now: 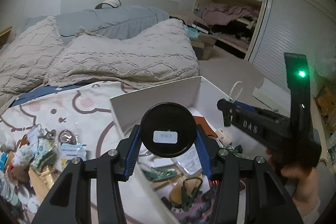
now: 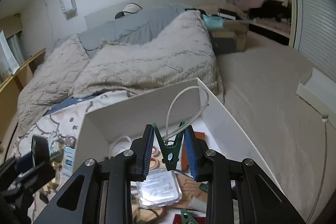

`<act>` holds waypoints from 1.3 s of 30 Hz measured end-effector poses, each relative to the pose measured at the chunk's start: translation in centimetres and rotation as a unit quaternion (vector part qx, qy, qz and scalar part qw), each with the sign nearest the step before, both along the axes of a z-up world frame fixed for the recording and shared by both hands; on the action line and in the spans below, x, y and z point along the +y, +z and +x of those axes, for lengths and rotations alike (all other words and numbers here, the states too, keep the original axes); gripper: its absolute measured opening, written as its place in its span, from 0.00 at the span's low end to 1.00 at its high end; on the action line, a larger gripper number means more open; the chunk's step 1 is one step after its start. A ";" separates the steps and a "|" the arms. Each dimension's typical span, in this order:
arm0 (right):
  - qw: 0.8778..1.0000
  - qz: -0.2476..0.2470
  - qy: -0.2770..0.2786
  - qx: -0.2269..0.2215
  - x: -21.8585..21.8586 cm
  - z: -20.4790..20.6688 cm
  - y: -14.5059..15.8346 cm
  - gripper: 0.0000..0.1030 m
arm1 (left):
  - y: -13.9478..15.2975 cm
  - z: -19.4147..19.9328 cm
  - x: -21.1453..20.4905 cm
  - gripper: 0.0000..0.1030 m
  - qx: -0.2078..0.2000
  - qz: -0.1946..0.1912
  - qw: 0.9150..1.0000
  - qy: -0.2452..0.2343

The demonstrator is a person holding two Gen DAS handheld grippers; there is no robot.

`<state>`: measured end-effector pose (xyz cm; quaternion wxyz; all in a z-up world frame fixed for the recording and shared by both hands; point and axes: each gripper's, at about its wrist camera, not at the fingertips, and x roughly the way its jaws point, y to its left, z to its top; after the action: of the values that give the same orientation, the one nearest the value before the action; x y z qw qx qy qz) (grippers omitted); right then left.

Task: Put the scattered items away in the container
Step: 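Carry the held peg and black jar over the white box with both tools, then open the right tool to drop the peg while the left tool releases the jar into the box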

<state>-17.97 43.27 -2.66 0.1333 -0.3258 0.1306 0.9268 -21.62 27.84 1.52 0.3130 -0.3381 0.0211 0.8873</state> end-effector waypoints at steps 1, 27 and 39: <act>1.000 -0.001 -0.002 -0.004 0.3 0.0 -0.3 0.29 | -0.1 -0.3 0.5 0.48 -0.004 -0.004 1.000 -0.001; 0.998 0.017 -0.001 -0.057 0.7 0.1 -1.8 0.56 | -4.8 -6.5 7.1 0.48 -0.039 -0.149 0.987 0.033; 0.999 0.021 -0.018 -0.039 1.0 1.7 -0.9 0.72 | -4.5 -6.7 6.3 0.69 -0.012 -0.157 0.986 0.062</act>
<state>-16.31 44.28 -3.58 0.1615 -0.3569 0.1120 0.9132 -28.34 34.16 -2.99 0.2003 -0.3939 0.1353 0.8868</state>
